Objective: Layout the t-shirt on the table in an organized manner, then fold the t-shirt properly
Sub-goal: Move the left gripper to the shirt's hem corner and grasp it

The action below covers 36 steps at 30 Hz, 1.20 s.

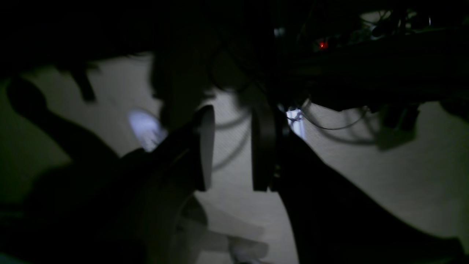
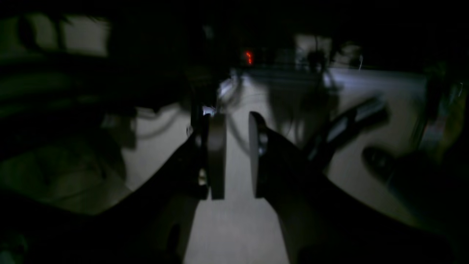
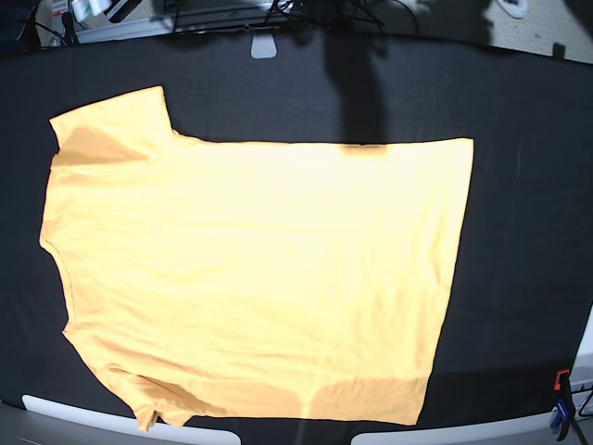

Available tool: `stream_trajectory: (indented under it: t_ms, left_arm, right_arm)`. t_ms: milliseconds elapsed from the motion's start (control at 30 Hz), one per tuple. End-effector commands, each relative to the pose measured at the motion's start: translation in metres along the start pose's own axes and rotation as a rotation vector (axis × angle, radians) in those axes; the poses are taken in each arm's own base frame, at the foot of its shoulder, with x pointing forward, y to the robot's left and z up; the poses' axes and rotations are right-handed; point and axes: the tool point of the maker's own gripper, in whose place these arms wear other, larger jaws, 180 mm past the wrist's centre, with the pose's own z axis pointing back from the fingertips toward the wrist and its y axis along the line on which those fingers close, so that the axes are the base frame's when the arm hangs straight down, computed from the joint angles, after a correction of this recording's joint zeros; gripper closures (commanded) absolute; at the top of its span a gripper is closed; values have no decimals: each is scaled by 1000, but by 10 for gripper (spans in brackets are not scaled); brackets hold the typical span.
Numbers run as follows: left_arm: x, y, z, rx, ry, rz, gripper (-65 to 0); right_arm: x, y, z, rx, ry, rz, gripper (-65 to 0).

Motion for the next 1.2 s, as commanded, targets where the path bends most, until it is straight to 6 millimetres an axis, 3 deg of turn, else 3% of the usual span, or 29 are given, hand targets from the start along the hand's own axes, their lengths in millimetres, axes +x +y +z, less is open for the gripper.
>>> stream_trajectory:
  t_ms: [0,333,433,600,700,800,900,1067,1167]
  left_arm:
    - [11,2,7,2,-17,-63,-159]
    - [117,23,45,135,-199,-601,-159]
    - [138,27,51,162,-241,-709,-159]
    - [154,33,50,175,-263,-860,-185]
    - [160,42,50,223,-256,-927,-230]
    - [165,49,46,254,-266,-967,-235]
    - [168,62,38,267,-262,-987,-235]
    - [172,99,22,320,-213,-1050,-235]
    - [179,108,15,325,-241,-1050,-235]
  right_arm:
    - [11,-1,10,4,-25,30,-111]
    - [116,-43,70,-163,-246,278,-111]
    - [139,-49,81,-194,-280,353,-111]
    - [169,-52,85,-228,-345,423,-111]
    - [180,-55,87,-257,-371,444,-111]
    - [187,-58,88,-277,-384,454,-111]
    - [186,-64,88,-309,-364,477,-111]
    - [179,-70,87,-338,-315,486,-111]
    - [180,-70,87,-337,-317,486,-111]
